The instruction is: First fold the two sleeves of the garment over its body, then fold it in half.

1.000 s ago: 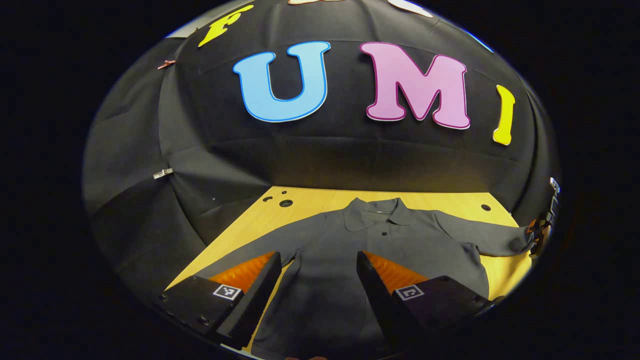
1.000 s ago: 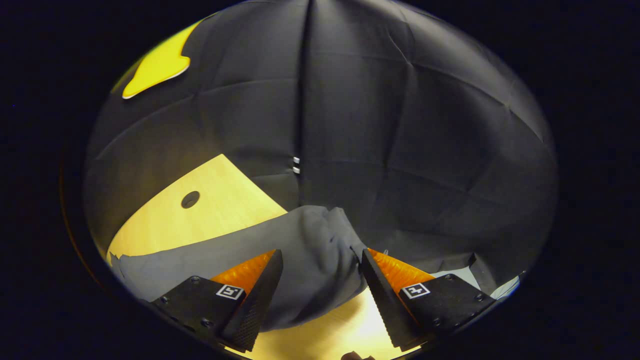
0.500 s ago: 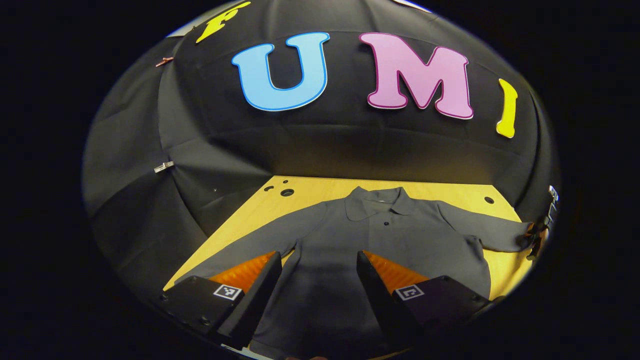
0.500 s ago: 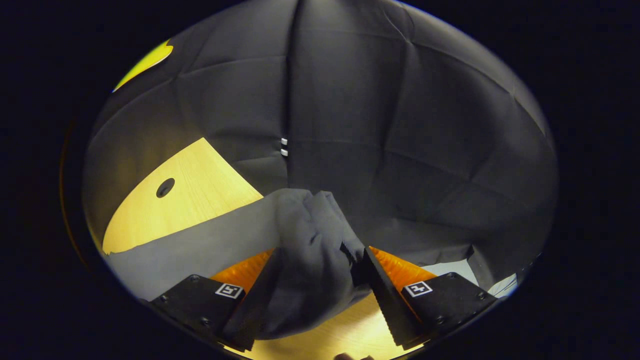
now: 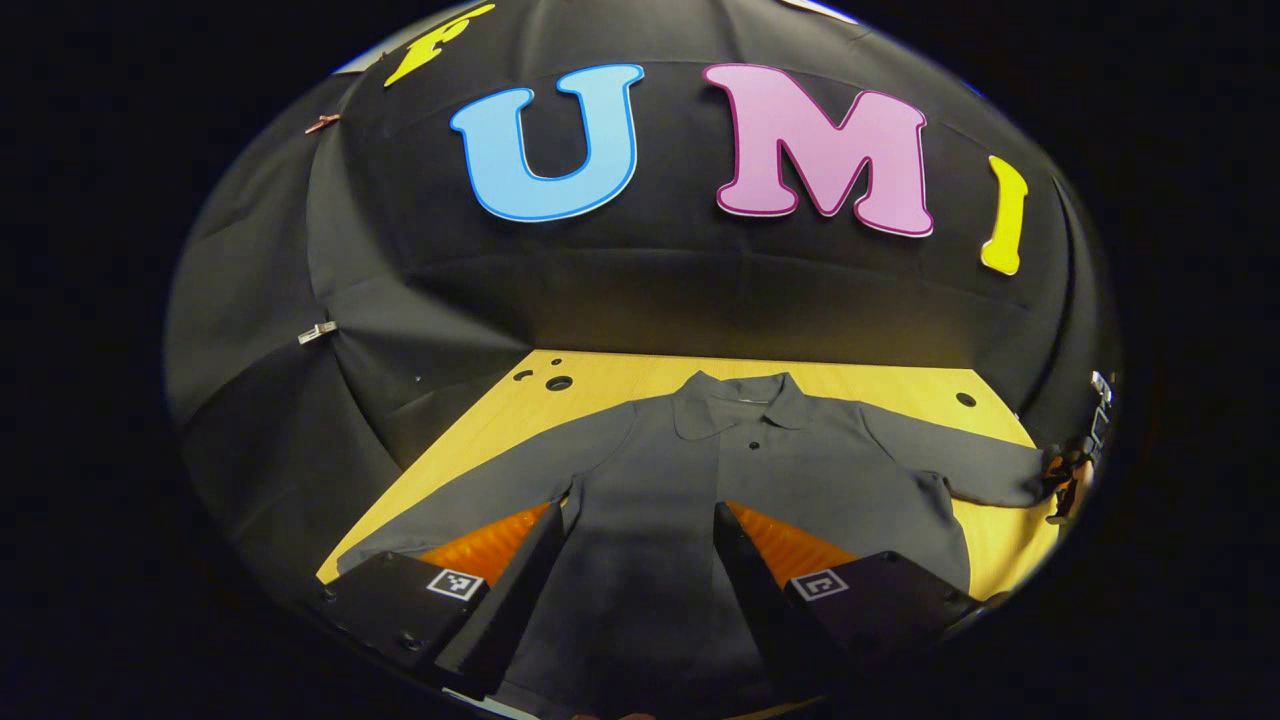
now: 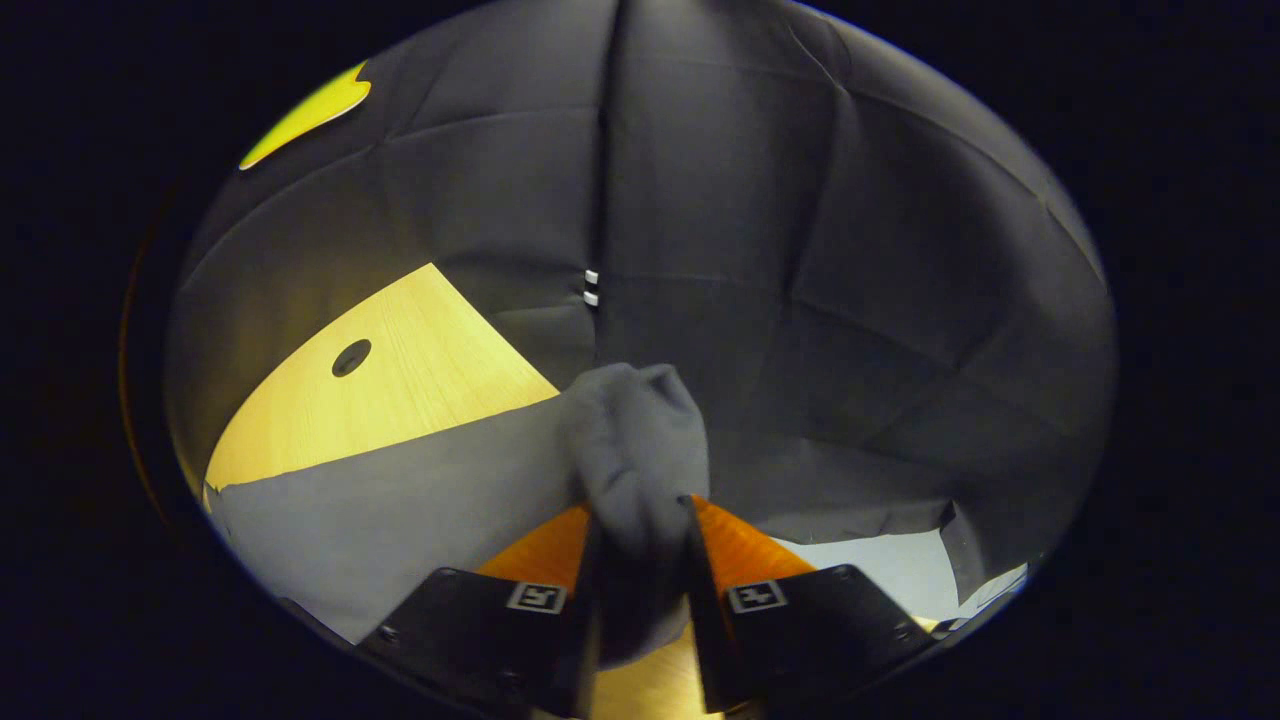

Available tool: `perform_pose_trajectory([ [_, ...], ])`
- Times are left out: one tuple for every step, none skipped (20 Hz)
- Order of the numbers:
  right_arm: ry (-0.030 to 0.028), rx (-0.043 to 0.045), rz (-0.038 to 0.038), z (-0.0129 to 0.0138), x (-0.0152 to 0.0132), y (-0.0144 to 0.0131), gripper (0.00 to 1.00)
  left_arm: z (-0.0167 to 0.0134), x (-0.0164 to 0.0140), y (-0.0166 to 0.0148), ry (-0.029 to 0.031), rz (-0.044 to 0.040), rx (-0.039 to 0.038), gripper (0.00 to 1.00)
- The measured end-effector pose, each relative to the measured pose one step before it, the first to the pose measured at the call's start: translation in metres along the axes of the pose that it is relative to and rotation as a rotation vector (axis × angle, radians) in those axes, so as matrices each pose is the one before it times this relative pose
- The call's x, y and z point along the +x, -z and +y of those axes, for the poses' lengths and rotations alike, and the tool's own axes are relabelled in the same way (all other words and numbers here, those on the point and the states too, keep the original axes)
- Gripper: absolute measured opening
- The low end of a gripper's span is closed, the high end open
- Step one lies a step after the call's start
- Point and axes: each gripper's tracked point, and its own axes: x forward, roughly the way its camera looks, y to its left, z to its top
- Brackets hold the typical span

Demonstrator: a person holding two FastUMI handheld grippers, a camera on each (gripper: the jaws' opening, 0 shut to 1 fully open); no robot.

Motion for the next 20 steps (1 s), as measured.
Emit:
perform_pose_trajectory([
  [-0.00225, -0.00827, -0.00098, 0.00610, -0.00052, 0.00409, 0.41, 0.00018, -0.00056, -0.00088, 0.00255, -0.00078, 0.00002, 0.95],
  [-0.01721, -0.00103, -0.00290, 0.00419, 0.00241, 0.00022, 0.41, 0.00081, -0.00103, 0.00047, 0.00092, 0.00025, 0.00051, 0.96],
  [-0.00462, -0.00078, -0.00326, 0.00287, -0.00150, 0.00131, 0.28, 0.00136, -0.00119, -0.00034, -0.00010, 0.00037, -0.00008, 0.96],
  [-0.00627, 0.00155, -0.00467, 0.00042, -0.00024, -0.00123, 0.16, 0.00222, -0.00159, 0.00090, -0.00063, -0.00159, -0.00099, 0.96],
  [-0.00229, 0.01692, -0.00006, 0.00148, -0.00074, 0.00158, 0.16, 0.00322, -0.00176, 0.00045, -0.00158, 0.00008, -0.00256, 0.96],
  [-0.02056, 0.01852, 0.01190, 0.00544, -0.00128, -0.00023, 0.06, 0.00389, -0.00151, 0.00218, -0.00335, 0.00318, -0.00324, 0.95],
  [-0.01741, 0.01396, 0.00813, 0.00372, 0.00094, 0.00254, 0.06, 0.00554, -0.00174, 0.00059, -0.00717, -0.00014, -0.00197, 0.95],
  [0.00186, -0.00827, 0.00297, 0.00050, -0.00089, 0.00136, 0.05, 0.00614, -0.00164, 0.00229, -0.00747, 0.00181, -0.00024, 0.95],
  [-0.00049, -0.01854, -0.01229, 0.00264, -0.00267, -0.00177, 0.05, 0.00619, -0.00150, 0.00294, -0.00642, 0.00346, 0.00041, 0.95],
  [-0.00083, -0.02085, -0.00925, 0.00471, -0.00163, -0.00470, 0.05, 0.00632, -0.00005, 0.00229, -0.00526, 0.00536, -0.00015, 0.95],
  [0.00063, -0.02055, -0.02560, 0.00145, -0.00025, -0.00445, 0.05, 0.00645, 0.00022, 0.00288, -0.00283, 0.00818, 0.00016, 0.95],
  [-0.00288, -0.02128, -0.03023, 0.00345, -0.00344, -0.00902, 0.05, 0.00684, 0.00156, 0.00507, -0.00765, 0.01139, -0.00231, 0.95],
  [-0.01165, -0.02242, -0.02245, 0.00684, -0.00598, -0.00955, 0.05, 0.00636, 0.00102, 0.00546, -0.00531, 0.01460, -0.00899, 0.95],
  [-0.01205, -0.02278, -0.02427, 0.00794, -0.00615, -0.00974, 0.05, 0.00570, 0.00008, 0.00483, -0.00210, 0.01594, -0.01415, 0.95],
  [-0.01521, -0.02314, -0.02134, 0.01376, -0.01531, -0.00921, 0.05, 0.00464, -0.00067, 0.00339, 0.00002, 0.00983, -0.01500, 0.98],
  [-0.01513, -0.02053, -0.02054, 0.01156, -0.01138, -0.00934, 0.00, 0.00439, -0.00177, 0.00299, -0.00042, 0.00355, -0.01060, 0.95],
  [-0.01703, -0.01636, -0.01717, 0.00913, -0.01393, -0.00899, 0.05, 0.00468, -0.00188, 0.00127, -0.00079, -0.00150, -0.00553, 0.95],
  [-0.01685, -0.00740, -0.01946, 0.00964, -0.01089, -0.01043, 0.05, 0.00338, -0.00076, 0.00254, 0.00160, -0.00230, -0.00142, 0.95],
  [-0.01672, -0.00204, -0.01834, 0.01005, -0.01018, -0.01002, 0.05, 0.00475, -0.00057, 0.00144, 0.00083, -0.00224, 0.00117, 0.95],
  [-0.01755, -0.00075, -0.02311, 0.01089, -0.00864, -0.01041, 0.05, 0.00527, -0.00148, 0.00213, 0.00082, -0.00361, 0.00160, 0.95],
])
